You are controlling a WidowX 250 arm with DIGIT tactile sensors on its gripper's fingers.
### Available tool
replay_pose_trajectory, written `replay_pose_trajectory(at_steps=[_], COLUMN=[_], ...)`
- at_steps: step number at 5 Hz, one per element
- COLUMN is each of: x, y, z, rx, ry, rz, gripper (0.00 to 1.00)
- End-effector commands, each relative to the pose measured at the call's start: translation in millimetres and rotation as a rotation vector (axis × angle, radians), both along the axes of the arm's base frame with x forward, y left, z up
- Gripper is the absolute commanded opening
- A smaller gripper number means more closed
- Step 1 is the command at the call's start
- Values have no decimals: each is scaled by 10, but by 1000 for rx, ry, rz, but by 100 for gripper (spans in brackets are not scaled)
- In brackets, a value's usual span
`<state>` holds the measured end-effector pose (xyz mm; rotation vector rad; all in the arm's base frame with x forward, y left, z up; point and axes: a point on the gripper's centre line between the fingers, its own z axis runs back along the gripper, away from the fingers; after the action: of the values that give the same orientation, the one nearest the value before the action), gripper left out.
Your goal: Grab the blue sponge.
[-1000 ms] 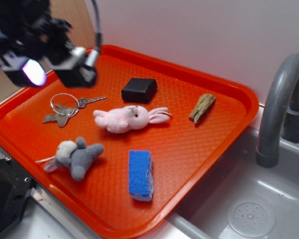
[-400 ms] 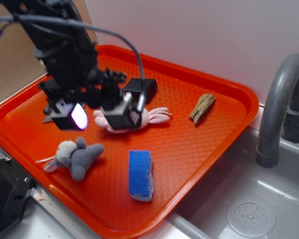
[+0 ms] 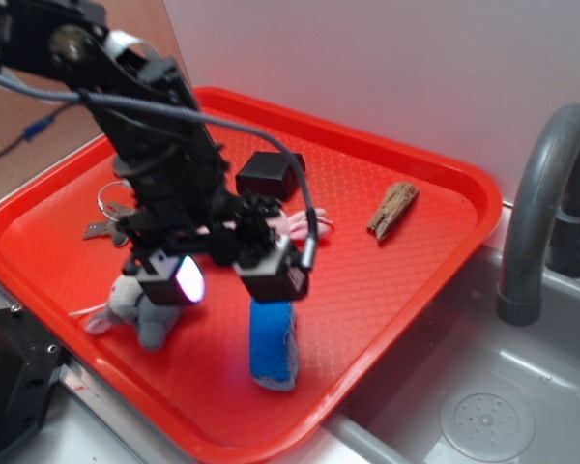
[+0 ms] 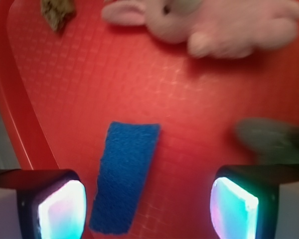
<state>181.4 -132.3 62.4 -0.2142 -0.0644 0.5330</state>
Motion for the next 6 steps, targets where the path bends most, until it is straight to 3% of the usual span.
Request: replay_pose_trajectory(at_steps=[1, 2, 3, 4, 5, 6], x=[174, 202, 142, 96, 115, 110], y=[-279, -287, -162, 12, 345, 583], z=[-171, -333, -130, 368, 868, 1395], rx=[-55, 27, 64, 170, 206, 311], ry=[-43, -20, -7, 26, 102, 168], rz=[-16, -9, -71, -296, -537, -619], gripper=[100, 0, 0, 0, 0, 0])
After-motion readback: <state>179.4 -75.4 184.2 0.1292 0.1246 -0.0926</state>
